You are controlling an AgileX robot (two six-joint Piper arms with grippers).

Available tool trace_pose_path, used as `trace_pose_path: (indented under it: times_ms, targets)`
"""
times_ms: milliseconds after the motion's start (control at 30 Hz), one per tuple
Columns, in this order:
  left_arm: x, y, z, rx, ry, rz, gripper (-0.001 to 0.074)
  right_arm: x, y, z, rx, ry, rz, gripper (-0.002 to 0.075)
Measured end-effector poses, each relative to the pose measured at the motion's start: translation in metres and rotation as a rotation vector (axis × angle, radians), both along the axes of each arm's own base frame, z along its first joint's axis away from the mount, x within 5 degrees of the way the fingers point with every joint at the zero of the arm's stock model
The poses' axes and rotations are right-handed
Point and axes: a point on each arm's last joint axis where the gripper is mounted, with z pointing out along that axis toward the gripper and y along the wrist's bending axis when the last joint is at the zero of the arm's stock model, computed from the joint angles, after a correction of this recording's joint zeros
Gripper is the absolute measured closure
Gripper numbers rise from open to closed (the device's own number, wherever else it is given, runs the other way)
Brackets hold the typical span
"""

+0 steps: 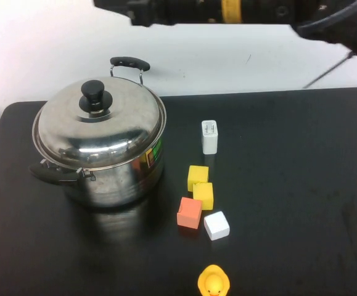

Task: Cover the pot

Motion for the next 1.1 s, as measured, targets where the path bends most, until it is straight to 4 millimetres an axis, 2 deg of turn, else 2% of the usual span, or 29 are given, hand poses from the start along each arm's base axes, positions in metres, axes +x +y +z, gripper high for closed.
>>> trace_pose_path:
  times_ms: [167,267,500,700,833,967,1100]
  targets:
    - [0.000,0.000,0.000,0.000,0.002,0.000,0.0737,-0.023,-0.020,-0.002,-0.039,0.026,-0.035,0.0716]
    - [0.000,0.000,0.000,0.000,0.002,0.000,0.0737,-0.044,-0.040,-0.003,-0.074,-0.003,-0.116,0.0716]
    - [0.000,0.000,0.000,0.000,0.002,0.000,0.0737,-0.116,-0.108,-0.010,-0.147,-0.101,-0.368,0.0716]
    - [0.000,0.000,0.000,0.000,0.002,0.000,0.0737,-0.183,-0.168,-0.037,-0.166,-0.137,-0.566,0.0717]
    - [0.000,0.000,0.000,-0.002,0.002,0.000,0.0737,-0.223,-0.197,-0.059,-0.142,-0.151,-0.615,0.0716]
    - [0.000,0.000,0.000,-0.002,0.002,0.000,0.0737,-0.250,-0.218,-0.077,-0.111,-0.171,-0.669,0.0717]
    - [0.000,0.000,0.000,-0.002,0.002,0.000,0.0737,-0.267,-0.230,-0.091,-0.085,-0.187,-0.694,0.0717]
